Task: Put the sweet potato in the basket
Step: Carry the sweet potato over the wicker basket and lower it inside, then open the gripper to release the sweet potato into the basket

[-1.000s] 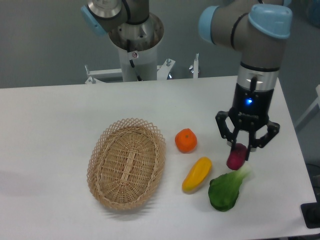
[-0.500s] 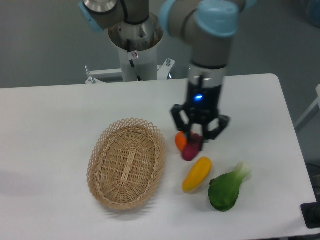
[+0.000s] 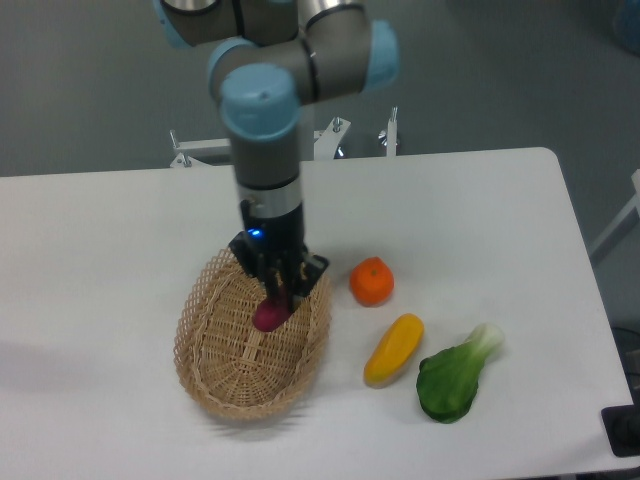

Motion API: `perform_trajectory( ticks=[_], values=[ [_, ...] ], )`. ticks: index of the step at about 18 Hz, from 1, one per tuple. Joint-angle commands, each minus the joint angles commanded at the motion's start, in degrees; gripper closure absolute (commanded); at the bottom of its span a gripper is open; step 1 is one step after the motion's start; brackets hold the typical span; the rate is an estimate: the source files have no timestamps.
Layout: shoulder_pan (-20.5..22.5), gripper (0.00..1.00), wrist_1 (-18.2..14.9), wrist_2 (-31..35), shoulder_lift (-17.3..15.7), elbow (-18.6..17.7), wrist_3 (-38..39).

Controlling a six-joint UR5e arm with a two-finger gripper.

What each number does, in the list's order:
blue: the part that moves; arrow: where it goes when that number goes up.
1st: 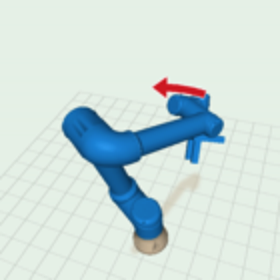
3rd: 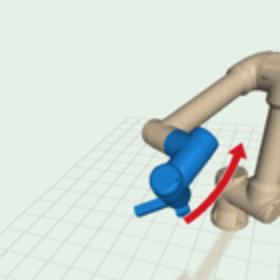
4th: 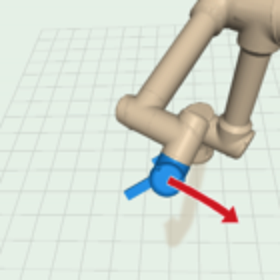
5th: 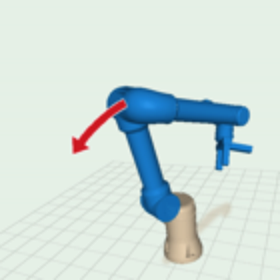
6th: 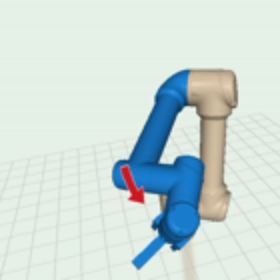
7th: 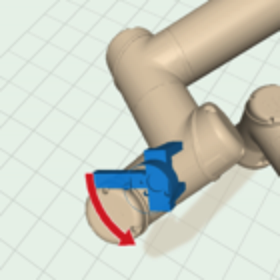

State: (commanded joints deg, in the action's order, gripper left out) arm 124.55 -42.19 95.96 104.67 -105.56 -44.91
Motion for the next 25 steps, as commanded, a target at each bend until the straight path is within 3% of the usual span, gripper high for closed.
perform_trajectory(
  ticks=[9,19,22,23,25],
  values=[
    [-3.17,0.73,0.0,5.28,6.24,-1.23,-1.14],
    [-4.49,0.69,0.09,6.87,8.01,-1.23,-1.58],
    [-4.75,0.57,0.09,7.13,8.45,-1.05,-1.67],
    [-4.75,0.49,0.09,7.13,8.36,-1.05,-1.76],
    [-4.67,0.21,0.09,7.22,8.18,-0.62,-1.76]
  ],
)
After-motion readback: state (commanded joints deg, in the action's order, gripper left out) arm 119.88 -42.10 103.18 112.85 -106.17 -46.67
